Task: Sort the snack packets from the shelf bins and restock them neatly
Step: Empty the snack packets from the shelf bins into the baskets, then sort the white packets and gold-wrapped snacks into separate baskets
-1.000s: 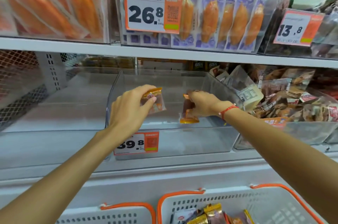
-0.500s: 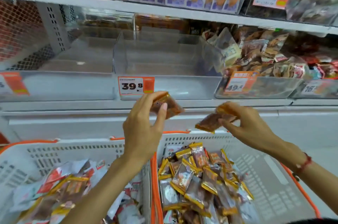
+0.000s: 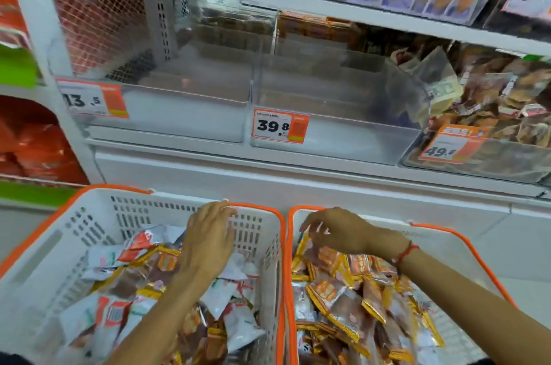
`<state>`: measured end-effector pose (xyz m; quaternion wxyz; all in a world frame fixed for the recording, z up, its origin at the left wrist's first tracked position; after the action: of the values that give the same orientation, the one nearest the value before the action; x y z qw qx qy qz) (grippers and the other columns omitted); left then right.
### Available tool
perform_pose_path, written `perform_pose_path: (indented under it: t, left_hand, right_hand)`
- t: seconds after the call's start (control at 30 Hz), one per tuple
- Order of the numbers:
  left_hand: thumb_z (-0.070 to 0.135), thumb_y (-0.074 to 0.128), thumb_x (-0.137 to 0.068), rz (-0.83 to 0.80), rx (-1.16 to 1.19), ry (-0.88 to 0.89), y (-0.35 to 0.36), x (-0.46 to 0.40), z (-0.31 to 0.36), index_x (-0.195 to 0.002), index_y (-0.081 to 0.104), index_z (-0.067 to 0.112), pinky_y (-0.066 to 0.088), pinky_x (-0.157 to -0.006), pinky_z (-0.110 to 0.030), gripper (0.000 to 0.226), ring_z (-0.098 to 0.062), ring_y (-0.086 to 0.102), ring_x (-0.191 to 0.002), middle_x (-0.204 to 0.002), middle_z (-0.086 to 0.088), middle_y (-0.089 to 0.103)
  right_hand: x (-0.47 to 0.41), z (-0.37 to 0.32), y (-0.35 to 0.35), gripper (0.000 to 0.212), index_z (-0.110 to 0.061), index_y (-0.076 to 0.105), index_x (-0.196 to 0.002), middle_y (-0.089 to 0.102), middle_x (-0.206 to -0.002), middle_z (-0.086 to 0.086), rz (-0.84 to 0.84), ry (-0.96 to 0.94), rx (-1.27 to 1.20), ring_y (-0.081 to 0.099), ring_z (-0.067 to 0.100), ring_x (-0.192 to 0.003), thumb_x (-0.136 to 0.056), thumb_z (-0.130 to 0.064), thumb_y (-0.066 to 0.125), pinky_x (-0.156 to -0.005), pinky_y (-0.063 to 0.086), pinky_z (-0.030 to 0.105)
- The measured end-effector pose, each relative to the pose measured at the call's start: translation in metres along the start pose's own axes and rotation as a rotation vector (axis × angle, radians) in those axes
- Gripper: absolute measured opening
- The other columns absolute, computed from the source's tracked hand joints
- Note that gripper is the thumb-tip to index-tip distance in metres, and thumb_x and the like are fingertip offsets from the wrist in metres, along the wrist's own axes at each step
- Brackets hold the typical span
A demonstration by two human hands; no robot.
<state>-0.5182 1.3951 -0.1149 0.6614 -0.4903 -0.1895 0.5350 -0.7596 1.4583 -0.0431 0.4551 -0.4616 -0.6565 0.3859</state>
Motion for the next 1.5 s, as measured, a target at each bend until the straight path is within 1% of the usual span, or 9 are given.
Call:
perform_pose_path:
  t: [0.27,0.37,0.47,0.57,0.9,1.0,1.1,1.27,1.5]
  left_hand:
    - [0.000,0.078,-0.067,0.159,-0.087,-0.462,-0.001,0.028,-0.179,-0.115,0.067,0.001,0.045,-0.092,-0.057,0.050,-0.045,0.054,-0.114,-0.126,-0.022,0.059]
    - [0.017,0.072,-0.083,-0.048,-0.069,-0.451,0.012,0.026,-0.212,-0.133,0.056,0.008,0.044,-0.101,-0.052,0.053,-0.038,0.049,-0.126,-0.140,-0.017,0.051]
    - [0.067,0.029,-0.092,-0.437,0.003,-0.311,0.039,0.033,-0.231,-0.149,0.034,0.026,0.036,-0.111,-0.045,0.070,-0.024,0.030,-0.143,-0.157,-0.001,0.028]
    - [0.051,0.031,-0.101,-0.582,-0.060,-0.230,0.052,0.042,-0.236,-0.153,0.018,0.036,0.025,-0.117,-0.038,0.055,-0.020,0.007,-0.149,-0.162,0.006,0.008]
    - [0.041,0.039,-0.102,-0.725,-0.128,-0.216,0.041,0.029,-0.226,-0.154,0.017,0.028,0.026,-0.117,-0.041,0.058,-0.024,0.008,-0.148,-0.162,0.002,0.004]
    - [0.036,0.047,-0.100,-0.573,-0.080,-0.201,0.025,0.019,-0.218,-0.154,0.017,0.027,0.025,-0.115,-0.041,0.062,-0.021,0.010,-0.148,-0.162,0.003,0.006]
    - [0.035,0.058,-0.095,-0.463,0.126,-0.083,0.009,0.006,-0.200,-0.153,0.019,0.030,0.020,-0.116,-0.036,0.070,-0.015,0.011,-0.147,-0.160,0.010,0.012]
    - [0.041,0.071,-0.084,-0.615,0.374,-0.076,0.006,-0.015,-0.200,-0.133,0.054,0.036,0.048,-0.094,-0.027,0.052,-0.005,0.057,-0.112,-0.124,0.015,0.060]
    - [0.024,0.064,-0.092,-0.722,0.679,-0.236,0.008,-0.031,-0.222,-0.123,0.062,0.020,0.049,-0.093,-0.020,0.031,0.007,0.061,-0.103,-0.112,0.015,0.067]
  right_hand:
    - [-0.145,-0.107,0.138,0.042,-0.014,0.059,-0.129,0.061,-0.128,0.008,0.128,-0.188,-0.103,0.054,0.029,-0.118,-0.088,-0.023,0.052,-0.103,0.042,0.040]
    - [-0.167,-0.110,0.172,0.050,-0.016,0.044,-0.141,0.049,-0.142,0.007,0.030,-0.090,-0.006,0.045,0.027,-0.129,-0.095,-0.033,0.052,-0.108,0.034,0.036]
    - [-0.171,-0.115,0.203,0.077,-0.022,0.018,-0.152,0.029,-0.154,0.007,-0.134,0.085,0.053,0.029,0.028,-0.140,-0.091,-0.054,0.052,-0.112,0.028,0.041]
    - [-0.167,-0.123,0.223,0.081,-0.030,0.003,-0.154,0.017,-0.158,0.009,-0.191,0.200,0.096,0.020,0.032,-0.144,-0.091,-0.059,0.046,-0.112,0.023,0.049]
    - [-0.166,-0.145,0.209,0.063,-0.019,0.035,-0.142,0.041,-0.137,0.012,-0.073,0.318,-0.064,0.043,0.033,-0.124,-0.087,-0.036,0.062,-0.097,0.041,0.036]
    - [-0.158,-0.146,0.187,0.041,-0.013,0.043,-0.123,0.061,-0.113,0.010,0.000,0.401,-0.249,0.058,0.027,-0.099,-0.091,-0.034,0.057,-0.070,0.040,0.031]
    - [-0.155,-0.141,0.161,0.021,-0.012,0.057,-0.108,0.065,-0.102,0.008,-0.063,0.392,-0.658,0.062,0.026,-0.094,-0.091,-0.023,0.060,-0.080,0.051,0.038]
    - [-0.169,-0.132,0.124,0.023,-0.005,0.069,-0.105,0.073,-0.104,0.012,-0.238,0.320,-0.946,0.069,0.030,-0.097,-0.092,-0.022,0.060,-0.087,0.055,0.036]
    - [-0.197,-0.130,0.125,0.038,-0.003,0.071,-0.101,0.075,-0.092,0.010,-0.023,0.219,-0.990,0.072,0.021,-0.081,-0.085,-0.038,0.067,-0.071,0.057,0.027]
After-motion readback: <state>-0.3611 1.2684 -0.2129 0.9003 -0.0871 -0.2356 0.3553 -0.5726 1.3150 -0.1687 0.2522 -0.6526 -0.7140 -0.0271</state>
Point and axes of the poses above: each hand's wrist, its own x-axis away from the middle knuckle, its own y-axis out of the palm, z = x × y, the point moved 2 cm from there along -x, towards the middle knuckle
